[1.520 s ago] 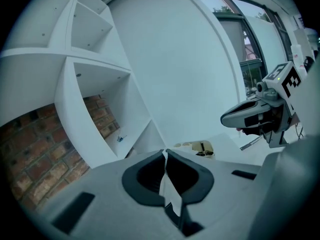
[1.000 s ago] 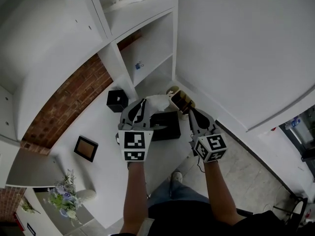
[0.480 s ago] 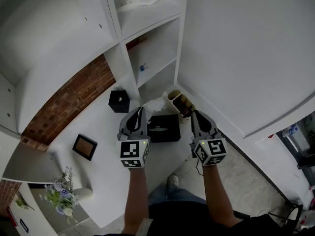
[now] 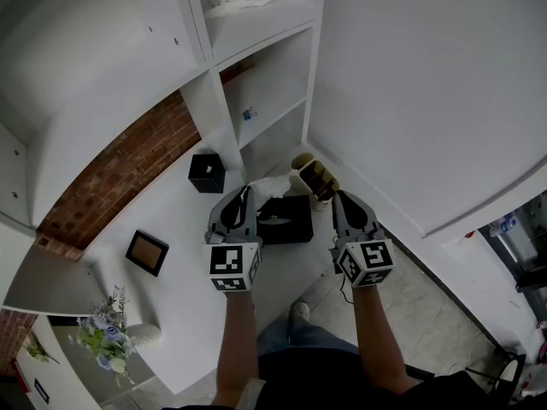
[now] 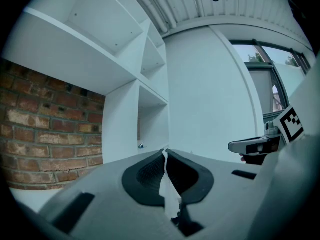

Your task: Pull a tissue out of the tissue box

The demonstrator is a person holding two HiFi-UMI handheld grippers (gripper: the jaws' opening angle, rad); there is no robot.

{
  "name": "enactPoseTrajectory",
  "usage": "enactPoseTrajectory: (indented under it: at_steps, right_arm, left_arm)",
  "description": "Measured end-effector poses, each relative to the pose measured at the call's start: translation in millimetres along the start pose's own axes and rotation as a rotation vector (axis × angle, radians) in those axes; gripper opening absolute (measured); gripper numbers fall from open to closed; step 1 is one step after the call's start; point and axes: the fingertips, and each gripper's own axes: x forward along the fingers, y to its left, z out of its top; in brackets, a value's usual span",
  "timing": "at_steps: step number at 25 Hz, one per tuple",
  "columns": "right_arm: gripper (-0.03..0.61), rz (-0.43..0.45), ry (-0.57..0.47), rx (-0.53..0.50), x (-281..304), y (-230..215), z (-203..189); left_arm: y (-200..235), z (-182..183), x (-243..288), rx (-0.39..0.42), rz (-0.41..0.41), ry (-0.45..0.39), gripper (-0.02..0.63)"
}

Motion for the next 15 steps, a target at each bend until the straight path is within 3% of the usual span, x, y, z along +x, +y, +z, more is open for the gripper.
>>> enactPoseTrajectory:
  at_steps: [15]
  right_arm:
    - [-0.003,0.011,0.013,-0.001,1.0,7.1,-5.3]
  left_arm:
    - [5.2,-7.1,-3.2,-0.019,-0.004,0.015,0.009]
